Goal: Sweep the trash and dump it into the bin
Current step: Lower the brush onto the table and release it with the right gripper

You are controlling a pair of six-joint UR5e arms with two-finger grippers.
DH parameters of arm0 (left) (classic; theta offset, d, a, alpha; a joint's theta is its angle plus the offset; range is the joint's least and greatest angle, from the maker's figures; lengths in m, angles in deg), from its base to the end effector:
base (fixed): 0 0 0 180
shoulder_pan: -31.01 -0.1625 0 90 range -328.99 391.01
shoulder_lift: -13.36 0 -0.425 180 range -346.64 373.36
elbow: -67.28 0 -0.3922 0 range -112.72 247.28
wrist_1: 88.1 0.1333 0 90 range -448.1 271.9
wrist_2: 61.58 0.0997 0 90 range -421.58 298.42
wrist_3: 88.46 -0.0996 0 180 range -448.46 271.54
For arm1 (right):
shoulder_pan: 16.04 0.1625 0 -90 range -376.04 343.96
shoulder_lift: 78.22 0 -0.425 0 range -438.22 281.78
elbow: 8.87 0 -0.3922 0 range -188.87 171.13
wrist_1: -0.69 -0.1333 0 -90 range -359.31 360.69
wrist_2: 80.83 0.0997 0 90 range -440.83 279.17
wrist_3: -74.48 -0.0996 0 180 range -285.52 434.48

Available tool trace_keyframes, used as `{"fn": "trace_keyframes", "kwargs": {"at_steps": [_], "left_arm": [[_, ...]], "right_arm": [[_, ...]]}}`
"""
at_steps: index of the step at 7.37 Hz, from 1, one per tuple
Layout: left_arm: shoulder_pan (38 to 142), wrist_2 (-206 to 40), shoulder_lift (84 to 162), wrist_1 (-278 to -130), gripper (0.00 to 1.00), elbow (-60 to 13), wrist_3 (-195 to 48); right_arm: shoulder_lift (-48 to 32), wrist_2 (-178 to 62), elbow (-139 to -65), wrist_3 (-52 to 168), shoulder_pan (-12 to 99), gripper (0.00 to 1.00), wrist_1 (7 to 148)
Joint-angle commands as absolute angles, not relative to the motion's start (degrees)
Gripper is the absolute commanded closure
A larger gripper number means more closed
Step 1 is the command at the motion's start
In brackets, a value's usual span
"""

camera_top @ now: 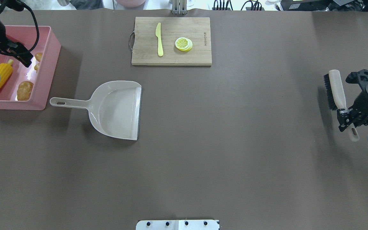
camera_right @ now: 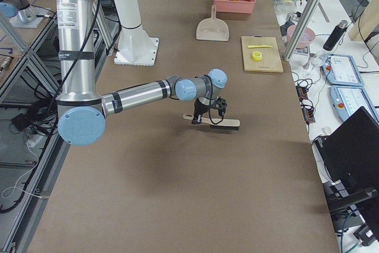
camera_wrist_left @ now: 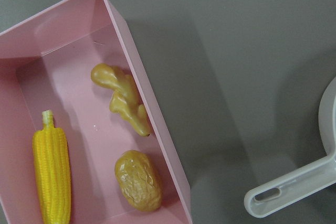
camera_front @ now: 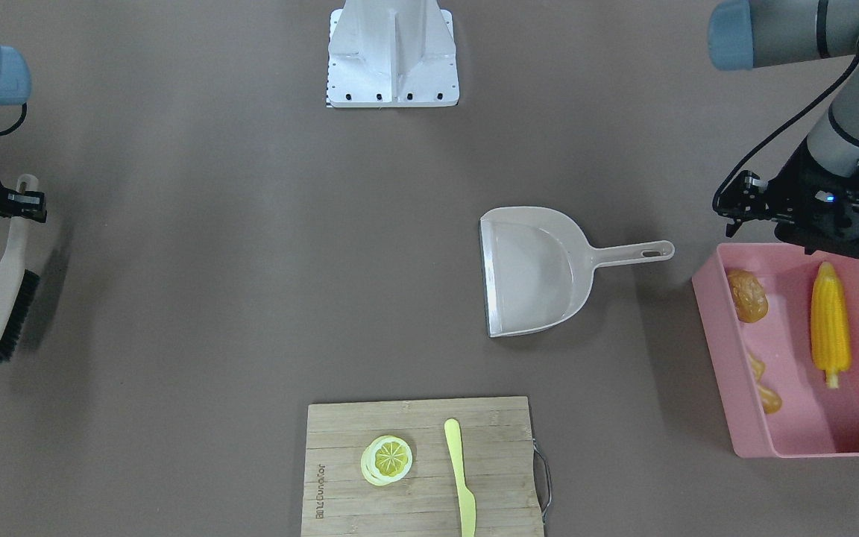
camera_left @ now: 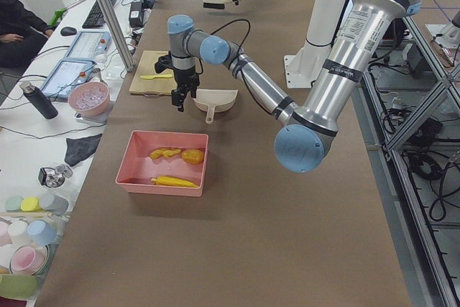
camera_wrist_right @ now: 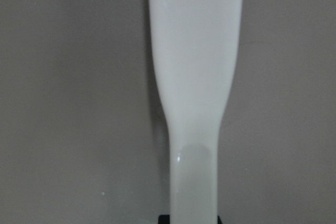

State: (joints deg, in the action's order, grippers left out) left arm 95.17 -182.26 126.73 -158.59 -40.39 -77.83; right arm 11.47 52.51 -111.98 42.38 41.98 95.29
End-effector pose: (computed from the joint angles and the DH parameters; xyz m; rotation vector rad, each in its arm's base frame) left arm 0.1823 -0.5657 0.3382 0.1837 0.6204 0.3568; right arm -0.2062 -0.4529 0.5528 -0.2763 -0.7176 -0.0562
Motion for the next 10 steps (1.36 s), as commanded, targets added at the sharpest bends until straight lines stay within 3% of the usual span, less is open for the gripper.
{"fn": "trace_keyframes", "kwargs": {"at_steps": [1, 2, 6, 8, 10], "left_arm": [[95.2, -182.3, 126.7, -158.6, 0.02, -40.4, -77.8], [95.3, -182.2, 126.7, -158.6, 0.02, -40.4, -77.8], [95.3, -182.2, 126.7, -158.6, 0.02, -40.3, -77.8], [95.4, -182.2, 126.8, -158.6, 0.02, -40.2, -77.9], [96.4, -182.2, 126.7, -158.6, 0.02, -40.0, -77.9]], "right_arm": [[11.7, 52.4, -111.3, 42.7, 41.9, 0.76, 95.6], [11.9, 52.1, -111.6, 42.1, 42.0, 0.01, 95.3], [10.8, 53.5, -112.9, 42.5, 44.3, 0.0, 96.7], [10.0, 53.7, -119.5, 43.7, 47.1, 0.0, 105.5], [8.5, 51.4, -118.7, 50.3, 51.4, 0.0, 108.3]]}}
